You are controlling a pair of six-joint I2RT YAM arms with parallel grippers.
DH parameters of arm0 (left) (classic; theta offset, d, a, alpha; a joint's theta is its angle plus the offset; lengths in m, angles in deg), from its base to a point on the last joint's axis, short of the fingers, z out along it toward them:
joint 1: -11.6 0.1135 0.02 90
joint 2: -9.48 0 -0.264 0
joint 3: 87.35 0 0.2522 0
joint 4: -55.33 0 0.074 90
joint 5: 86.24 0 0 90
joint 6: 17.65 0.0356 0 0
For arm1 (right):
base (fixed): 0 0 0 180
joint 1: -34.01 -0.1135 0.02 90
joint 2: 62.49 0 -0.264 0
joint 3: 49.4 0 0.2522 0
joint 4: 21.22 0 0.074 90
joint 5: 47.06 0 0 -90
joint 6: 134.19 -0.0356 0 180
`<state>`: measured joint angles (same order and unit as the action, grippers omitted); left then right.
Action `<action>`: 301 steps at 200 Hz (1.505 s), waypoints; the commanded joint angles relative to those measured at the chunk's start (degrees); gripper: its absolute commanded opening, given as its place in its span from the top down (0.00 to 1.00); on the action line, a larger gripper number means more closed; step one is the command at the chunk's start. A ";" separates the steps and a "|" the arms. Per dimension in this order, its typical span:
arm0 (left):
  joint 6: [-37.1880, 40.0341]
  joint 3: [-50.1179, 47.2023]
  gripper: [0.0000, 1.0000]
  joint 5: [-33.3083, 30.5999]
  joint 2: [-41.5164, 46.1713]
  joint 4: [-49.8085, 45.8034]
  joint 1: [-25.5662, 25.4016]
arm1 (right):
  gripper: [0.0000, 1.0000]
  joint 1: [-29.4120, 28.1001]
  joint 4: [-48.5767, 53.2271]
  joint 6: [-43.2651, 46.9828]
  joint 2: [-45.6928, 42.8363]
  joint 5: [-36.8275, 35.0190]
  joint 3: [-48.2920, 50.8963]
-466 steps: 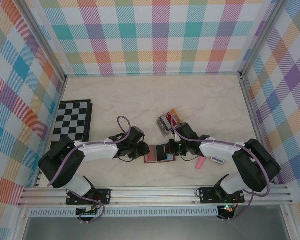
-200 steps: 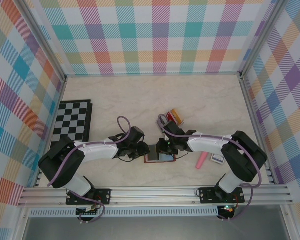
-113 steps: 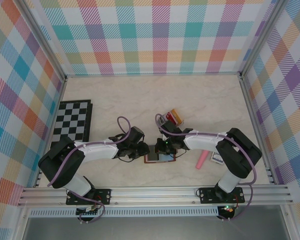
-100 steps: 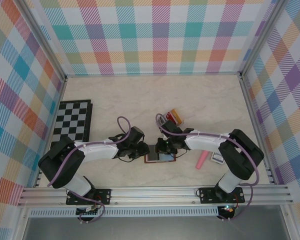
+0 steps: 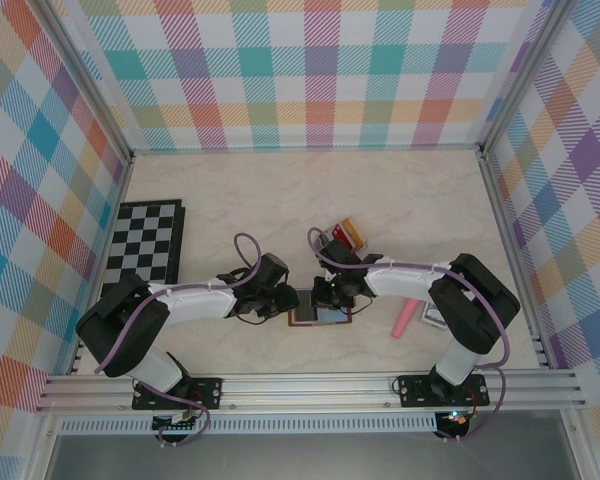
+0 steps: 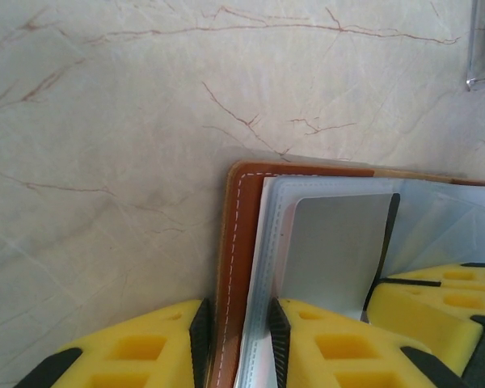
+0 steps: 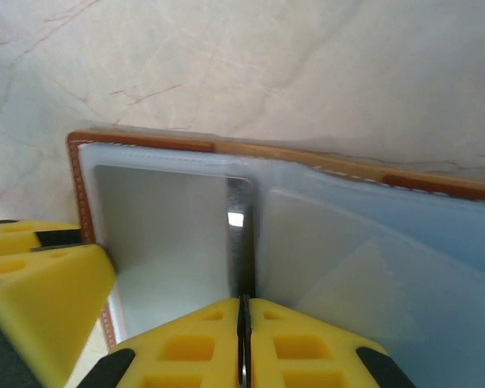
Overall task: Put the credit cards into the card holder
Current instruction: Insert the credit card into the card slot, then move the card holder to the bottom-center of the table, then pick up the credit card from the storage box.
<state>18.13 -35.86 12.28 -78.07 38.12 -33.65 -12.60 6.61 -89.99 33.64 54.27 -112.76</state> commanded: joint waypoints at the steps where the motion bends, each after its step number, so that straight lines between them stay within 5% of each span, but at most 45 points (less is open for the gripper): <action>1: 0.08 -0.69 0.71 0.90 -0.94 1.18 -0.93 | 0.90 -0.76 -3.40 0.08 1.20 4.62 -1.20; 50: 0.12 -0.58 0.72 -0.96 -1.47 -1.77 -0.89 | 0.83 -0.46 8.54 2.26 -3.33 -7.68 -1.87; 165: 0.23 -2.23 0.74 -1.63 -3.28 -1.35 -0.90 | 0.81 2.31 19.62 8.45 -5.36 -17.65 -0.92; 260: 2.18 2.11 0.67 -5.22 6.25 -7.25 -0.91 | 0.44 6.95 29.43 18.78 -14.12 -24.68 -14.46; 301: 2.62 4.56 0.63 -6.99 7.49 -8.13 -0.43 | 0.30 17.76 27.57 20.36 -13.69 -15.02 -16.60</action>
<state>19.53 -33.76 7.49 -71.58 32.11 -33.70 -0.10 32.73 -71.83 19.87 33.94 -127.61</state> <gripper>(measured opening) 0.367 0.682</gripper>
